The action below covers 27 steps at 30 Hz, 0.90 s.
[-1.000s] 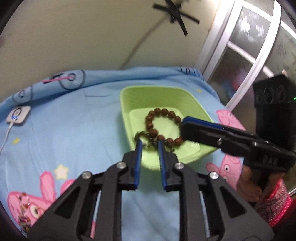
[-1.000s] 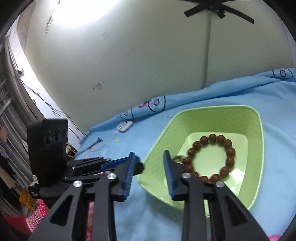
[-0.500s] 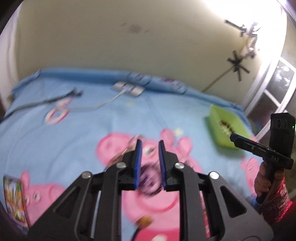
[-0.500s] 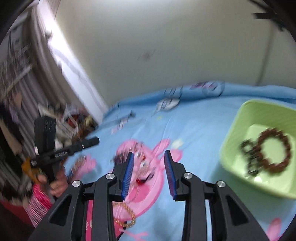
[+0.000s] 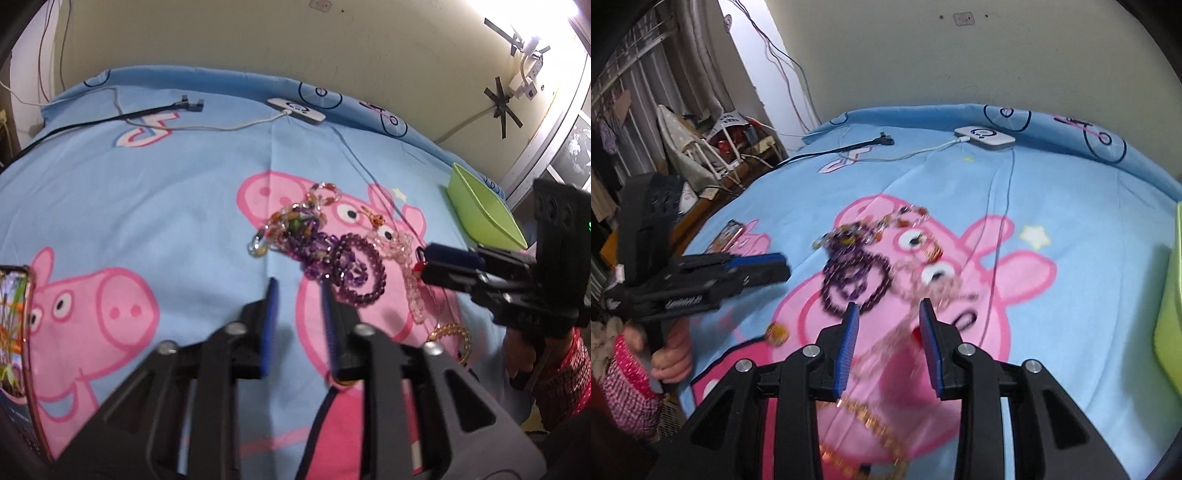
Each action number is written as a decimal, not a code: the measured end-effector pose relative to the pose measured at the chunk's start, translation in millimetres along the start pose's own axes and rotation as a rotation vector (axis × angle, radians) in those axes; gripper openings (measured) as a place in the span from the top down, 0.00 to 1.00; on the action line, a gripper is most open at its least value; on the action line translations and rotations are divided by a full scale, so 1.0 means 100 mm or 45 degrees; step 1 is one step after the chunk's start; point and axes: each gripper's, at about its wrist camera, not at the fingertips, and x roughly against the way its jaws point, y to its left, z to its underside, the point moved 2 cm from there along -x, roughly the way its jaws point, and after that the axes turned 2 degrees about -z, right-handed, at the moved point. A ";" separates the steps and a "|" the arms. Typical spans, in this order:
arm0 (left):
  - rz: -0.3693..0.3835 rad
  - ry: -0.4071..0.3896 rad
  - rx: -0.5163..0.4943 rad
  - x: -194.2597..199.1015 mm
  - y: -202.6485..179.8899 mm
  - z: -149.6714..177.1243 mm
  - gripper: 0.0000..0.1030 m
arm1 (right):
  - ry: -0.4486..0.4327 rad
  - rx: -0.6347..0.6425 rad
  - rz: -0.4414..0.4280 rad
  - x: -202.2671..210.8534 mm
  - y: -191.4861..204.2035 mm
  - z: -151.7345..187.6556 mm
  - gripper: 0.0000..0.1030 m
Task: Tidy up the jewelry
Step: 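Grasp the clear-orange bead bracelet from the pile with the left tool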
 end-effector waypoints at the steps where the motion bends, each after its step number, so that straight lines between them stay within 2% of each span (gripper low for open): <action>1: -0.001 -0.007 -0.002 -0.01 0.00 -0.03 0.65 | 0.001 0.001 0.029 -0.03 -0.03 -0.04 0.86; 3: 0.002 -0.022 -0.014 -0.03 0.00 -0.11 0.61 | 0.005 0.004 0.050 -0.10 -0.07 -0.11 0.86; 5: 0.002 -0.044 -0.041 -0.08 -0.04 -0.23 0.52 | 0.018 -0.005 0.037 -0.19 -0.09 -0.16 0.86; 9: -0.042 -0.021 -0.063 -0.32 -0.04 -0.40 0.51 | 0.078 -0.058 -0.037 -0.30 -0.10 -0.17 0.86; 10: -0.037 -0.008 -0.073 -0.38 -0.04 -0.41 0.52 | 0.096 -0.042 -0.059 -0.29 -0.07 -0.16 0.86; 11: -0.030 0.011 -0.090 -0.43 -0.06 -0.40 0.67 | 0.117 -0.016 -0.086 -0.28 -0.02 -0.12 0.86; 12: -0.039 0.028 -0.112 -0.47 -0.07 -0.38 0.71 | 0.141 0.005 -0.118 -0.27 0.03 -0.09 0.86; 13: -0.068 0.014 -0.156 -0.45 -0.10 -0.34 0.84 | 0.171 0.032 -0.168 -0.25 0.10 -0.03 0.86; 14: -0.033 0.045 -0.177 -0.44 -0.12 -0.30 0.87 | 0.203 0.052 -0.216 -0.22 0.14 0.00 0.86; 16: 0.042 0.068 -0.172 -0.35 -0.11 -0.19 0.87 | 0.217 0.080 -0.259 -0.15 0.21 0.01 0.86; 21: 0.179 0.076 -0.235 0.03 -0.18 0.17 0.87 | 0.089 0.003 -0.194 -0.07 0.04 -0.31 0.86; 22: 0.165 0.065 -0.246 0.08 -0.19 0.19 0.86 | 0.069 -0.041 -0.154 -0.13 -0.04 -0.41 0.86; 25: 0.118 0.016 -0.229 0.24 -0.12 0.14 0.64 | 0.058 -0.107 -0.092 -0.32 -0.17 -0.59 0.86; 27: 0.079 -0.035 -0.199 0.28 -0.04 0.03 0.63 | 0.067 -0.112 -0.046 -0.45 -0.22 -0.67 0.86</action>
